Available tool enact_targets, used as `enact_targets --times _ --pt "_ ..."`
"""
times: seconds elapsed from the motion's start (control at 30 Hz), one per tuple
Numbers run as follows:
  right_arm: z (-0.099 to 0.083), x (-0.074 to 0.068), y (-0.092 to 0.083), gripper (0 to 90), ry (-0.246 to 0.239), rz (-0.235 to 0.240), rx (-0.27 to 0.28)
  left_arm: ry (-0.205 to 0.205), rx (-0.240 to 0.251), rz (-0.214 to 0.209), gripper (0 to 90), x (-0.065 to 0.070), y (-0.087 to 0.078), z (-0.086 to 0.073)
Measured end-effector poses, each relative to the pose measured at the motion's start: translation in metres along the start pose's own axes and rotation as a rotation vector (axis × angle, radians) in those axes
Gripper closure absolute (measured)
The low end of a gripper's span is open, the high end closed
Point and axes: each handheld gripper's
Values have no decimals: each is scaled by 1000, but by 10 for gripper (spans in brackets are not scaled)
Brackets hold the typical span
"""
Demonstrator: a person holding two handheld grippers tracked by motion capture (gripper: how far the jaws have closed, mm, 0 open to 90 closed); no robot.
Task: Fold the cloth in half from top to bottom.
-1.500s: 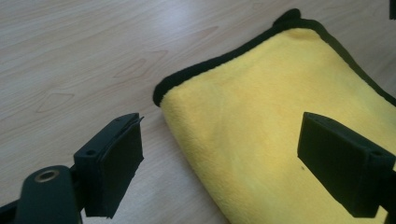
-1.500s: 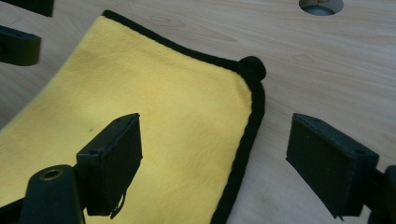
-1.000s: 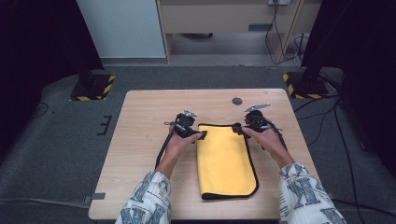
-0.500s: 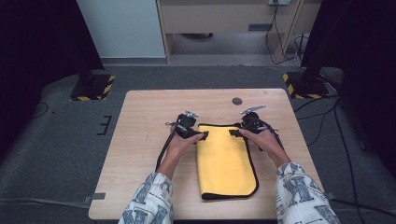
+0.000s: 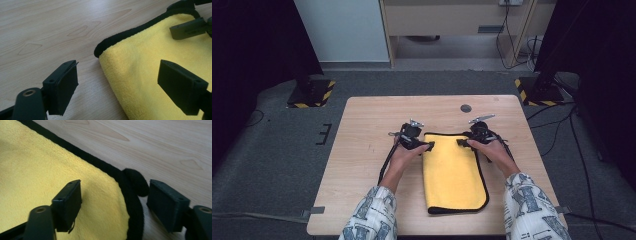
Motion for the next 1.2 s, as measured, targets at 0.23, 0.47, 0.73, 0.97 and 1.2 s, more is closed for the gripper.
enact_targets --times 0.23,0.47,0.73,0.97,1.2 --pt "0 -6 0 647 -39 -8 4 -4 2 3 216 -3 0 -3" --pt "-2 -8 -2 783 -19 -17 1 -2 -3 -14 266 0 8 -3" --pt "-5 -15 -5 798 -26 -52 -5 -13 -6 -18 276 0 25 0" --pt "-5 -17 -6 798 -22 -66 -9 -8 -18 -12 344 -1 40 1" --pt "-5 -18 -6 798 -23 -76 -10 6 -12 -9 415 -2 44 0"
Point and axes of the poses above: each handheld gripper's, and its own axes: y roughly forward along the jaws, z roughly out of its top, x roughly to its right, and after that the axes turned 2 degrees about -z, right-handed
